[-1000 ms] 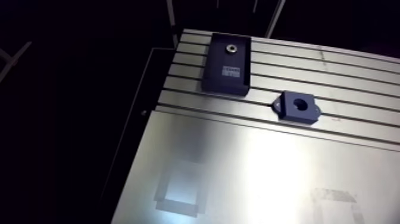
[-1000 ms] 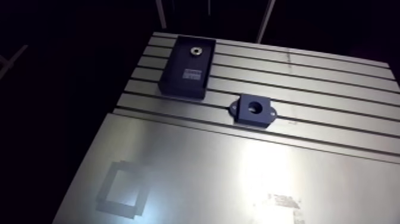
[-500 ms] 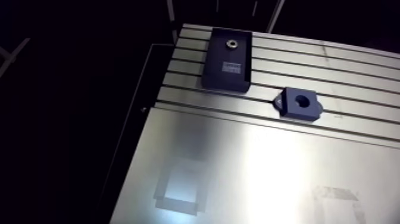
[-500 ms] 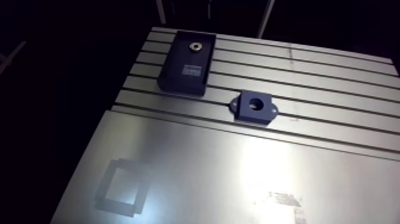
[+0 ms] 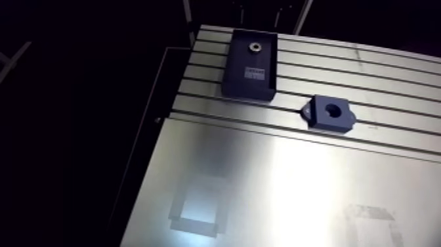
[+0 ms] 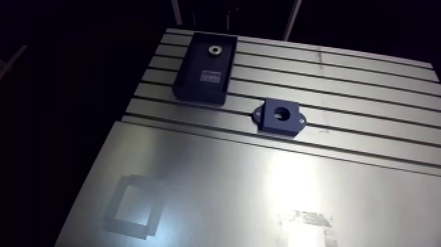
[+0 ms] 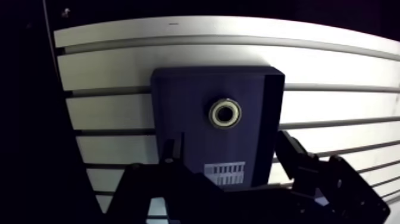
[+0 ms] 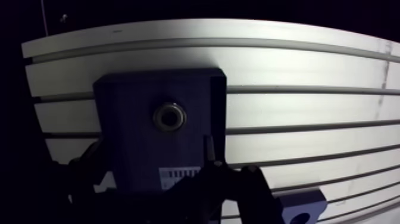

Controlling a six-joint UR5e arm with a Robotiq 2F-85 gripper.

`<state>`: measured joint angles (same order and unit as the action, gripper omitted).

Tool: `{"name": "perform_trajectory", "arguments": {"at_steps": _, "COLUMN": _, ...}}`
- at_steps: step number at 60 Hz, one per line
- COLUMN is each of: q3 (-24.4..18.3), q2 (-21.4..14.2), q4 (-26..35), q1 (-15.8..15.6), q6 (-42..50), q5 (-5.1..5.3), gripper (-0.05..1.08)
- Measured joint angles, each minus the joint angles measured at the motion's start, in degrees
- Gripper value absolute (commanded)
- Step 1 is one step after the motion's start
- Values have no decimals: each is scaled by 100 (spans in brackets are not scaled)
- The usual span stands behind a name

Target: Pick up the bearing and press it into the housing until flush.

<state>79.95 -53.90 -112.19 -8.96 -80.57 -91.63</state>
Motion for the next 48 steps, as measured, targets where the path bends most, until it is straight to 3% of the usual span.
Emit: {"name": "perform_trajectory", "arguments": {"at_steps": 48, "q3": 110, "q2": 204, "q4": -244, "q1": 40, "q6": -72, "q5": 1, "gripper": 33}}
